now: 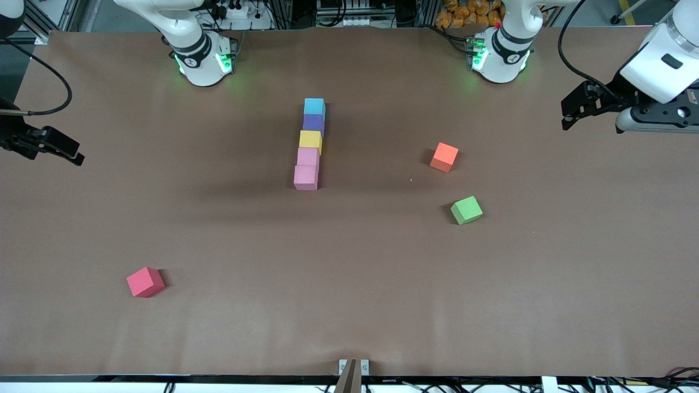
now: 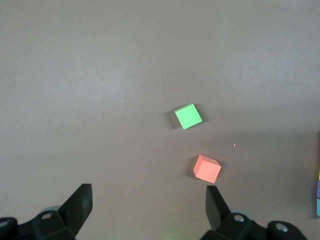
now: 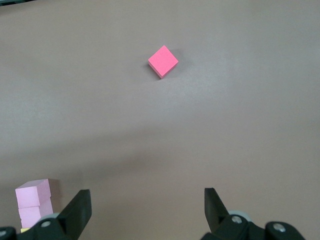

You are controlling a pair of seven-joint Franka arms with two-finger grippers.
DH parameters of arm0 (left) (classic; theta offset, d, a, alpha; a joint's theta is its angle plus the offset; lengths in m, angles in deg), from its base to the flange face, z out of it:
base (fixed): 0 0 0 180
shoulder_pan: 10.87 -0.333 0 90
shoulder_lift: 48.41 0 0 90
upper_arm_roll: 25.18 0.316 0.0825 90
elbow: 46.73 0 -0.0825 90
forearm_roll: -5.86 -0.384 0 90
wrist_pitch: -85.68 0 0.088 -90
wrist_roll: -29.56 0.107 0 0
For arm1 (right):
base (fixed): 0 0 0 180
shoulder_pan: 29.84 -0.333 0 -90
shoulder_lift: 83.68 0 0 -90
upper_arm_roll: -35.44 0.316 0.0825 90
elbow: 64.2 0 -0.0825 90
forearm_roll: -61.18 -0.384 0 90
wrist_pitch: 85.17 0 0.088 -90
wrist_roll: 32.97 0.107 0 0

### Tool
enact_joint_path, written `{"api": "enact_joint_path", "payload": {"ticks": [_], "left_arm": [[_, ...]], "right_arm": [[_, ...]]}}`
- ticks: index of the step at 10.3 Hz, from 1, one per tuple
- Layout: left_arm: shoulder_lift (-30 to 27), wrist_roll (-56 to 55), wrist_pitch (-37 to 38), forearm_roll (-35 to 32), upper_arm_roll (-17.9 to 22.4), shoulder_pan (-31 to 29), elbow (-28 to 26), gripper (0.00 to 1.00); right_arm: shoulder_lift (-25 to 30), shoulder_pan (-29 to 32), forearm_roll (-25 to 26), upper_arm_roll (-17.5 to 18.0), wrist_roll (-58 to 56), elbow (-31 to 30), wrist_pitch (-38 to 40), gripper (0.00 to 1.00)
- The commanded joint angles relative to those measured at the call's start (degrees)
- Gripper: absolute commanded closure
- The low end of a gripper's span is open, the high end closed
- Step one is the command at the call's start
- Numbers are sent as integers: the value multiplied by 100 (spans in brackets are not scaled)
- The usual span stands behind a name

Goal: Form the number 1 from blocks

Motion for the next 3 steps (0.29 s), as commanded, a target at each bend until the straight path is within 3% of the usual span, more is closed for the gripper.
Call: {"api": "enact_joint_path", "payload": {"ticks": [1, 3], "left_arm": [[73, 102, 151, 112, -93, -27, 168, 0], [73, 84, 151, 112, -93, -27, 160, 0]], "right_arm": [[-6, -4, -74, 30, 35, 31, 58, 0], [-6, -13, -74, 30, 35, 31, 58, 0]]}}
